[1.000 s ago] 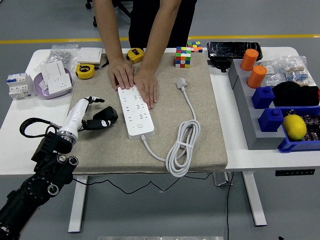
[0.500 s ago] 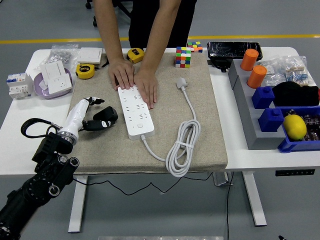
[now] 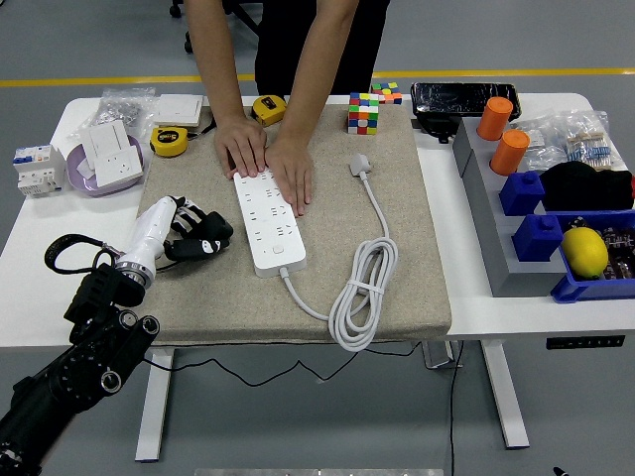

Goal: Pick up the plug,place it near the board,insert it into the board,press the button

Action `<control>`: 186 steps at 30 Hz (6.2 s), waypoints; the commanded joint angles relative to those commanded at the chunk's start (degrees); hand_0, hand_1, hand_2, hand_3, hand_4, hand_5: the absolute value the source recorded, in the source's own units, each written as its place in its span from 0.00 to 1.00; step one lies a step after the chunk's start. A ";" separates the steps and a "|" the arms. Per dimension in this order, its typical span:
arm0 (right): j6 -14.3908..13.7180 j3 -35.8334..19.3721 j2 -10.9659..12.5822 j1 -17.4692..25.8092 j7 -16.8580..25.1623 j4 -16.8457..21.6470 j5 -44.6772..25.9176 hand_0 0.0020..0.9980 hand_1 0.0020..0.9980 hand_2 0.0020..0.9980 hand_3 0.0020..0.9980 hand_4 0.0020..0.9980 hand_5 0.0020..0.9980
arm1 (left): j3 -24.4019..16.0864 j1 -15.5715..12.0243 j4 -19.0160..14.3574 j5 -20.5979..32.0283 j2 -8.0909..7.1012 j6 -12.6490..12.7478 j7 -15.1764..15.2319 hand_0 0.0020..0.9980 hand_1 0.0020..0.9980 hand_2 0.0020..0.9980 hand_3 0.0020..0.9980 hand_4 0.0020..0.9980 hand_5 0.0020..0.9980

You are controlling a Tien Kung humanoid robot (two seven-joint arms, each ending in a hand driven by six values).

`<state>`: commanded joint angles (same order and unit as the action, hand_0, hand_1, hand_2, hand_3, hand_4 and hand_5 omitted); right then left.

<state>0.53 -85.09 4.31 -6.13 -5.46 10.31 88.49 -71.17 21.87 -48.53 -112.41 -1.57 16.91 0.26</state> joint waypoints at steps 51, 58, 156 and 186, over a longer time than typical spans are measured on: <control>-0.01 0.14 0.62 -0.96 -0.20 0.00 -0.16 0.82 0.74 0.74 0.78 1.00 0.93 | 29.90 16.28 3.46 -1.89 -9.05 -0.18 -1.21 0.43 0.39 0.34 0.42 0.65 0.01; 0.01 0.13 0.63 -0.94 -0.19 0.00 -0.13 0.83 0.74 0.74 0.78 1.00 0.93 | 30.00 16.31 4.26 -2.30 -9.16 -0.51 -1.39 0.43 0.40 0.34 0.42 0.65 0.01; -0.35 -0.51 0.18 -0.09 0.17 0.00 0.51 0.83 0.73 0.74 0.78 1.00 0.92 | 6.58 0.80 -19.26 19.33 -6.57 -0.30 2.68 0.86 0.94 0.89 0.88 1.00 1.00; -0.24 -0.36 -0.11 0.22 0.23 0.00 0.16 0.82 0.73 0.74 0.78 1.00 0.92 | 8.13 -12.88 -19.43 27.80 -1.46 -0.08 5.35 0.98 0.98 0.91 0.90 1.00 1.00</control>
<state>0.29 -85.45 4.20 -5.92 -5.23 10.31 88.64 -63.05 8.98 -67.96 -84.61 -3.04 16.83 5.62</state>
